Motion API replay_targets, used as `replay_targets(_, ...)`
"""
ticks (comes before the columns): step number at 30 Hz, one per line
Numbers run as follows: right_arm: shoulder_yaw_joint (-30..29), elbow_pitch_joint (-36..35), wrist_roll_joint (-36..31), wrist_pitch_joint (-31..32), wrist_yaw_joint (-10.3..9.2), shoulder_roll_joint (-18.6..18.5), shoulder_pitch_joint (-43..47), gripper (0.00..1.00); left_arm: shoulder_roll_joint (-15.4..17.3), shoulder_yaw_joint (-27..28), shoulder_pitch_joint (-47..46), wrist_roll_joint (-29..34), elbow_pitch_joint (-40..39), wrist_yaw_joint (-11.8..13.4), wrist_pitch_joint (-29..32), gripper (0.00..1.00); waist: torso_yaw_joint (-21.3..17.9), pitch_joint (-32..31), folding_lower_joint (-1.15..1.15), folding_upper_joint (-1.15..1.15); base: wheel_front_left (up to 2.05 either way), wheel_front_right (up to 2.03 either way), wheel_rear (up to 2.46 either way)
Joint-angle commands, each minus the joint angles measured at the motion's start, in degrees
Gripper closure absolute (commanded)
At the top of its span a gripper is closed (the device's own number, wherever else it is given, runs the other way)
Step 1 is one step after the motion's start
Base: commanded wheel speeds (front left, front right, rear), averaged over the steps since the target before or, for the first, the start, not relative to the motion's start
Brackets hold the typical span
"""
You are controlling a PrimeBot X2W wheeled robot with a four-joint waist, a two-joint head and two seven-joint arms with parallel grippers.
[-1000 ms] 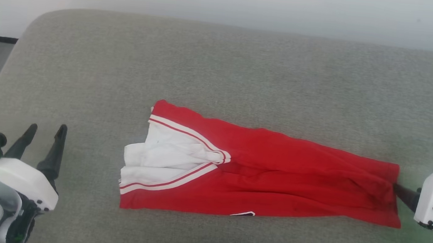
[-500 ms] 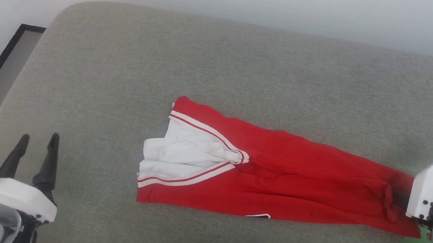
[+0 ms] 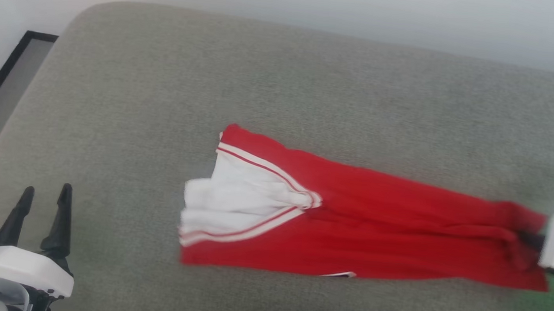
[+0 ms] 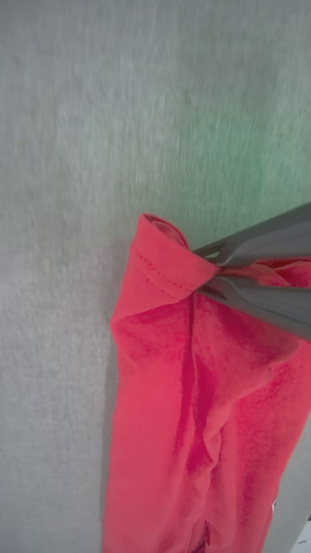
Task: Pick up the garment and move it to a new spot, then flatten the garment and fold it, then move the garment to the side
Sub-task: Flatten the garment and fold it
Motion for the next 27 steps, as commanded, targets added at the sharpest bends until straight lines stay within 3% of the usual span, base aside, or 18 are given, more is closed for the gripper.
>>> replay_targets(1,-1.1,-0.3,0.1,-0.6,0.01,-1.4,-0.5,1.0,-0.4,0.5,0.1,1.1,0.2,-0.5,-0.2,0.0,-0.6,0.1,0.0,0.0,0.0,0.0,0.0)
replay_targets(14,-8.7,2.7,-3.3,-3.1,0.01,-8.6,-3.5,1.0,-3.1,2.9,-2.6,4.1,2.0,-3.4,-0.2,0.0,-3.8,1.7,0.0,0.0,0.0,0.0,0.0)
replay_targets(20,-4.1,-1.7,-1.6,-2.9,0.01,-7.7,-2.7,1.0,-4.1,3.8,-2.8,4.9,2.7,-4.3,-0.2,0.0,-5.1,1.5,0.0,0.0,0.0,0.0,0.0)
replay_targets(27,5.4,-17.4,2.9,0.3,0.01,-3.1,0.9,1.0,-4.7,4.7,-2.1,5.6,2.9,-4.8,-0.2,0.0,-6.2,0.0,0.0,0.0,0.0,0.0,0.0)
